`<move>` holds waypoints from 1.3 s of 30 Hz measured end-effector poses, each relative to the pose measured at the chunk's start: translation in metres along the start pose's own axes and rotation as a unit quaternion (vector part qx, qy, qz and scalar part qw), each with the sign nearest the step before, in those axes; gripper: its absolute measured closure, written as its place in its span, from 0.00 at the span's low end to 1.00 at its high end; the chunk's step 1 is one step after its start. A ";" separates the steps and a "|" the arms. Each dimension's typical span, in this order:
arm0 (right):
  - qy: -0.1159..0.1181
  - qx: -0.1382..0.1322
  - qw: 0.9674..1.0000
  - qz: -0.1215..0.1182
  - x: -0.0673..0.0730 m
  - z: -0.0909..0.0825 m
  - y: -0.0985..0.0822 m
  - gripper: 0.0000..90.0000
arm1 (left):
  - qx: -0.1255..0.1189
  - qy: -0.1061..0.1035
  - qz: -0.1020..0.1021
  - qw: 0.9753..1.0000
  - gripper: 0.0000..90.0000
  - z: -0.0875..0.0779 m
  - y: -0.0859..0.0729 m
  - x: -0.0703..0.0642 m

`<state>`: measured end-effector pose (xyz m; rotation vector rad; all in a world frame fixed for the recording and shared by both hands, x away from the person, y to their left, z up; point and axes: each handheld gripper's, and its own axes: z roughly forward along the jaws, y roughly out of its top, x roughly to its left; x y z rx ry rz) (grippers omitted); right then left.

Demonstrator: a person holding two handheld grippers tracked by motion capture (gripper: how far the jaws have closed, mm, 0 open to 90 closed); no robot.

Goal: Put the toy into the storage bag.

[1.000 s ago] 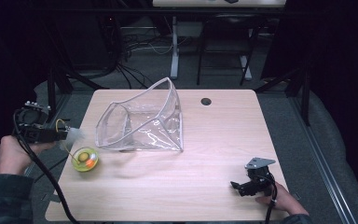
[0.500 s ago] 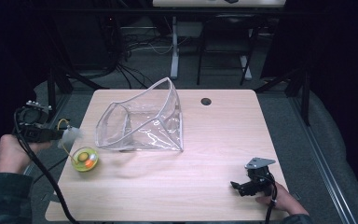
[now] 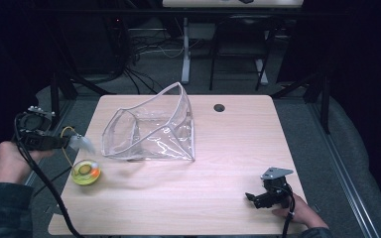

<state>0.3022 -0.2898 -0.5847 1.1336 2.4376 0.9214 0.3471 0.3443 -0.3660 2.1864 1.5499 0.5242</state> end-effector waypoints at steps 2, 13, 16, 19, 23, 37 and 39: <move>0.000 0.000 1.000 0.000 0.000 0.000 0.000 0.00 | 0.003 0.003 0.002 1.000 0.98 -0.001 0.001 0.000; 0.000 0.000 1.000 0.001 0.000 0.000 0.000 0.00 | 0.005 0.003 0.014 1.000 0.98 -0.008 0.006 0.000; -0.001 0.002 1.000 -0.001 0.000 0.000 0.000 0.00 | 0.006 0.001 0.017 1.000 0.98 -0.010 0.009 -0.001; -0.001 0.002 1.000 -0.001 0.000 0.000 0.000 0.00 | 0.008 0.002 0.020 1.000 0.98 -0.011 0.011 -0.001; 0.000 0.000 1.000 0.000 0.000 0.000 0.000 0.00 | 0.011 0.004 0.026 1.000 0.98 -0.013 0.014 -0.002; 0.000 -0.003 1.000 -0.001 0.000 0.001 0.000 0.00 | 0.011 0.009 0.029 0.999 0.98 -0.023 0.020 0.004; 0.001 -0.001 1.000 0.001 0.000 0.000 0.000 0.00 | 0.011 0.009 0.028 1.000 0.98 -0.024 0.022 0.004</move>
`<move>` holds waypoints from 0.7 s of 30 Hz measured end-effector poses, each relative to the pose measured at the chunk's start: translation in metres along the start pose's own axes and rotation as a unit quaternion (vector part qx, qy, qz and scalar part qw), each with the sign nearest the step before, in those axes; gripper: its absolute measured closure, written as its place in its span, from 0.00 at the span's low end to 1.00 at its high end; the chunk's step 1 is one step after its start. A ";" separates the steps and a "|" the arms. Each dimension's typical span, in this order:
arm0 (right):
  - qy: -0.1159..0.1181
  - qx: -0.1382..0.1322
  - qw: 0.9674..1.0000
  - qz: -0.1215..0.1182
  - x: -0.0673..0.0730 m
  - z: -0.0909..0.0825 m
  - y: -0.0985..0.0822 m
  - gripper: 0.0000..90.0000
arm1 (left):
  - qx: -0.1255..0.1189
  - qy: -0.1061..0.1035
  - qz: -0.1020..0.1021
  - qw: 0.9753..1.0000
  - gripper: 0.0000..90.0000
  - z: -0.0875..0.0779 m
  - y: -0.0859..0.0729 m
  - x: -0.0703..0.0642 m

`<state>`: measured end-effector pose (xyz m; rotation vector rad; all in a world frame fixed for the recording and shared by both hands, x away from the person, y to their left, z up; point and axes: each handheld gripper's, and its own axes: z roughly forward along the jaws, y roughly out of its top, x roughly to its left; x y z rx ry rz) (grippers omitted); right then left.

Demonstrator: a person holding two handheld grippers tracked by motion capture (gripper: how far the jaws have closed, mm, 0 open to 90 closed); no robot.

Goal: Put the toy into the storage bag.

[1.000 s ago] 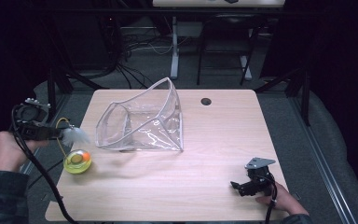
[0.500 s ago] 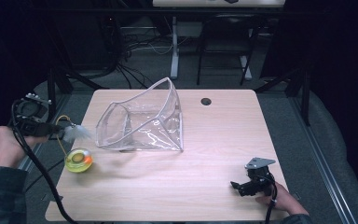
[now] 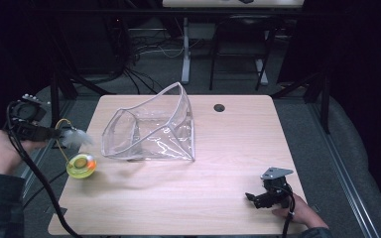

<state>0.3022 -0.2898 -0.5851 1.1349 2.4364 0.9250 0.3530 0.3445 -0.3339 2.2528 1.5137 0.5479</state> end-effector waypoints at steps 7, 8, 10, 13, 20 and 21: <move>0.000 0.000 1.000 0.000 0.000 0.000 0.000 0.00 | -0.001 0.004 0.003 1.000 0.98 -0.007 0.007 0.004; 0.000 0.000 1.000 0.000 0.000 0.000 0.000 0.00 | -0.001 0.005 0.003 1.000 0.98 -0.008 0.008 0.005; 0.000 0.000 1.000 0.000 0.000 0.000 0.000 0.00 | -0.004 0.006 0.003 1.000 0.98 -0.010 0.009 0.006; 0.000 0.000 1.000 0.000 0.000 0.000 0.000 0.00 | -0.010 0.008 0.001 1.000 0.98 -0.014 0.011 0.007; 0.000 0.000 1.000 0.000 0.000 0.000 0.000 0.00 | -0.014 0.010 0.001 1.000 0.98 -0.023 0.019 0.012; 0.000 0.000 1.000 0.000 0.000 0.000 0.000 0.00 | -0.014 0.010 0.001 1.000 0.98 -0.024 0.020 0.012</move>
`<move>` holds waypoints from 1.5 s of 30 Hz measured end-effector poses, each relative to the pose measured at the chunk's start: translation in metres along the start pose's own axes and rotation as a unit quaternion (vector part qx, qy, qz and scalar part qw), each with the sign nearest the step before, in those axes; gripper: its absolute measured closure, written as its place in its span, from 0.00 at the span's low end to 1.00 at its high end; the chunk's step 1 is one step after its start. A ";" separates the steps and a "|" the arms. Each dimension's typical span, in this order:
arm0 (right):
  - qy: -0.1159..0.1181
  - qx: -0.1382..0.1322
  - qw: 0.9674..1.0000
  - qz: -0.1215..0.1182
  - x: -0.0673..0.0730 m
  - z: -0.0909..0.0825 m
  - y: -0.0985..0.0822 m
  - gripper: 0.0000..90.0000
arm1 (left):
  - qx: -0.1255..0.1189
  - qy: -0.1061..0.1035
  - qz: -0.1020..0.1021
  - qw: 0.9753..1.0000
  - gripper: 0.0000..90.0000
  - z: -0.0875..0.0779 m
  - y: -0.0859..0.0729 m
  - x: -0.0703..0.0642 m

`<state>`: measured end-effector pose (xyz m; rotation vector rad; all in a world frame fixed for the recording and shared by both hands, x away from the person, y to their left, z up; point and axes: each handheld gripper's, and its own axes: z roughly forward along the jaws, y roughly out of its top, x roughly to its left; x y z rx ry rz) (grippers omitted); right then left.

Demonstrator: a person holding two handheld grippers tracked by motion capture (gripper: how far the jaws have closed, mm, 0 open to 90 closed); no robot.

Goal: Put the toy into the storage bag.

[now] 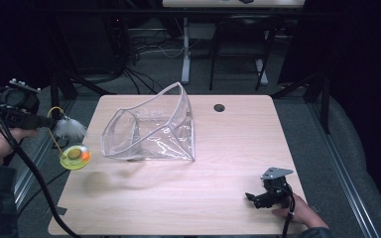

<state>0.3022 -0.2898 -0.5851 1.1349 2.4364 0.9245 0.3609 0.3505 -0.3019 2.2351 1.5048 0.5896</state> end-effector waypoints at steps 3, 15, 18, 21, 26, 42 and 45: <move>0.000 0.000 1.000 0.000 0.000 0.000 0.000 0.00 | 0.003 0.001 0.003 1.000 0.98 -0.001 0.003 0.000; 0.000 0.000 1.000 0.000 0.000 0.000 0.000 0.00 | 0.006 0.000 0.010 1.000 0.98 -0.005 0.016 0.000; 0.000 0.000 1.000 0.000 0.000 0.000 0.000 0.00 | 0.004 0.002 0.012 1.000 0.98 -0.007 0.020 0.001; 0.000 0.000 1.000 0.000 0.000 0.000 0.000 0.00 | 0.004 0.004 0.014 1.000 0.98 -0.009 0.024 0.001; 0.000 0.000 1.000 0.000 0.000 0.000 0.000 0.00 | 0.007 0.009 0.015 1.000 0.98 -0.009 0.030 0.002; 0.000 0.000 1.000 0.000 0.000 0.000 0.000 0.00 | 0.009 0.026 0.020 0.999 0.98 -0.015 0.050 0.004; 0.000 0.000 1.000 0.000 0.000 0.000 0.000 0.00 | 0.007 0.027 0.022 0.999 0.98 -0.017 0.055 0.004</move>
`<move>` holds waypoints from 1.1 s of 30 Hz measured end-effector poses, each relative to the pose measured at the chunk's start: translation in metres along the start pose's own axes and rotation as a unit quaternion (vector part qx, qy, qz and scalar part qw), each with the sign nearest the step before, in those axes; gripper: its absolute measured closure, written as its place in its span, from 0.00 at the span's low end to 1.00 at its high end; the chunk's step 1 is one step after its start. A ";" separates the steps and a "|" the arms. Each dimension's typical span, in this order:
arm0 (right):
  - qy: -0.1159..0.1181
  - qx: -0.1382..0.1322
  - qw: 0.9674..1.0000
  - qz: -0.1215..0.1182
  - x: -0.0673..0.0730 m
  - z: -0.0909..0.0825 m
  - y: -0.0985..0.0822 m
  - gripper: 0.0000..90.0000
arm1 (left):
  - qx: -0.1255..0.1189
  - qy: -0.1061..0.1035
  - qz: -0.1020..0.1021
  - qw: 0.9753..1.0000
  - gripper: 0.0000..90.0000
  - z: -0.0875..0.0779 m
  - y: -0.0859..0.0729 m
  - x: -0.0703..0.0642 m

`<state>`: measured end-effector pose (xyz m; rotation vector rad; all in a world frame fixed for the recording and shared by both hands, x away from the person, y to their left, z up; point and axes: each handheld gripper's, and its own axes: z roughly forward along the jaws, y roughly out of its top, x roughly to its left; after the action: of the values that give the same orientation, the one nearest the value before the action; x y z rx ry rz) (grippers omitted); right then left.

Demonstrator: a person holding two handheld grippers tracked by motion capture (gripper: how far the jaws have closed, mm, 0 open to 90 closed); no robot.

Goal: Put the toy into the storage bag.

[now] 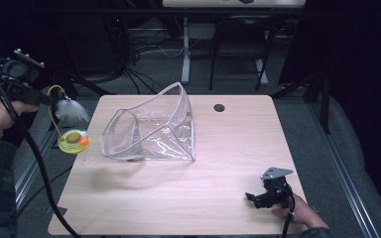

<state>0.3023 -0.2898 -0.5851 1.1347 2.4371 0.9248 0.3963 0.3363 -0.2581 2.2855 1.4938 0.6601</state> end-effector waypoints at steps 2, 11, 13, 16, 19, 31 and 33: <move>0.000 0.000 1.000 0.000 0.000 0.000 0.000 0.00 | 0.000 0.002 0.001 1.000 0.98 -0.001 0.004 0.000; 0.000 0.000 1.000 0.000 0.000 0.000 0.000 0.00 | -0.009 0.007 0.016 1.000 0.98 -0.011 0.025 -0.004; 0.000 0.000 1.000 0.000 0.000 0.000 0.000 0.00 | -0.011 0.009 0.018 1.000 0.98 -0.014 0.029 -0.005; 0.000 0.000 1.000 0.000 0.000 0.000 0.000 0.00 | -0.012 0.009 0.024 1.000 0.98 -0.016 0.034 -0.007; 0.000 0.000 1.000 0.000 0.000 0.000 0.000 0.00 | -0.010 0.009 0.030 0.999 0.98 -0.018 0.039 -0.009; 0.000 0.000 1.000 0.000 0.000 0.000 0.000 0.00 | -0.020 0.010 0.050 0.998 0.98 -0.028 0.055 -0.020; 0.000 0.000 1.000 0.000 0.000 0.000 0.000 0.00 | -0.021 0.011 0.051 0.998 0.98 -0.028 0.057 -0.021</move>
<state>0.3023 -0.2898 -0.5850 1.1347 2.4373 0.9247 0.4168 0.2949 -0.2099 2.3421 1.3658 0.7411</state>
